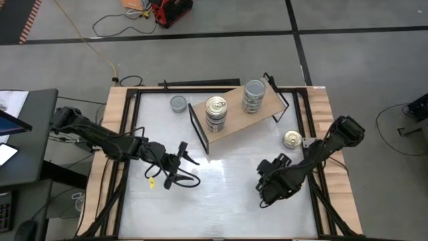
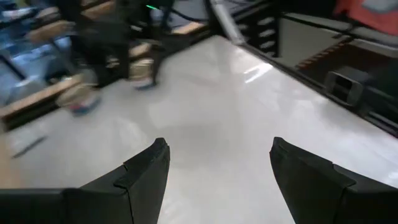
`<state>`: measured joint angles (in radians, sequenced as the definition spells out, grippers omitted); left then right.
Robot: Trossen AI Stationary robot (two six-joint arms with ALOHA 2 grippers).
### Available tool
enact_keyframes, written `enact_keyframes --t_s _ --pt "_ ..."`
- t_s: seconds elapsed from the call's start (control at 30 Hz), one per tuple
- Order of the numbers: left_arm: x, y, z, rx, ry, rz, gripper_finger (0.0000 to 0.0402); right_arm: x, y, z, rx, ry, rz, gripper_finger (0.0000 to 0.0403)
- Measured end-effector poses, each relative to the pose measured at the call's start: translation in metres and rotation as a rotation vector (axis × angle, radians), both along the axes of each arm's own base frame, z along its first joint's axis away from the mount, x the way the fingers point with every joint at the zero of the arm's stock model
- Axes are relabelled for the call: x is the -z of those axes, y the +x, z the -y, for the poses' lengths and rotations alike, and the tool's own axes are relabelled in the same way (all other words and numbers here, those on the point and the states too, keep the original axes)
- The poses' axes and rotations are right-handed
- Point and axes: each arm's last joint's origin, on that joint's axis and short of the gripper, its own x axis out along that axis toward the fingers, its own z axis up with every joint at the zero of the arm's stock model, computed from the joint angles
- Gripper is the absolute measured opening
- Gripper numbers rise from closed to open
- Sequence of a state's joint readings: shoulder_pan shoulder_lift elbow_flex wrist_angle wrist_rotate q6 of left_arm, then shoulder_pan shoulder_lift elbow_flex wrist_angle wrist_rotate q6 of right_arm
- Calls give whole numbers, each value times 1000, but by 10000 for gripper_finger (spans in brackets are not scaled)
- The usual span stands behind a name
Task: Stack canned seafood by type on shelf
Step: Stack the blue tuna can on top of the blue tuna can
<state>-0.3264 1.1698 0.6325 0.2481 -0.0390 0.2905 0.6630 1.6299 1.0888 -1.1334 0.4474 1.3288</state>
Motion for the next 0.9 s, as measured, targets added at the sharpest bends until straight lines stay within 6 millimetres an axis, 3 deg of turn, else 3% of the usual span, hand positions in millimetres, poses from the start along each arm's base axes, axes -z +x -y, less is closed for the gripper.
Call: enact_keyframes --t_s 0.13,0.47,0.9 --pt "21 -11 9 53 3 -24 264 -7 -1 -9 -2 64 -8 290" --pt "58 -29 8 -96 21 -111 264 -20 1 -14 -25 62 2 290" --pt "65 -34 5 -98 20 -29 264 -21 3 -9 -12 20 15 290"
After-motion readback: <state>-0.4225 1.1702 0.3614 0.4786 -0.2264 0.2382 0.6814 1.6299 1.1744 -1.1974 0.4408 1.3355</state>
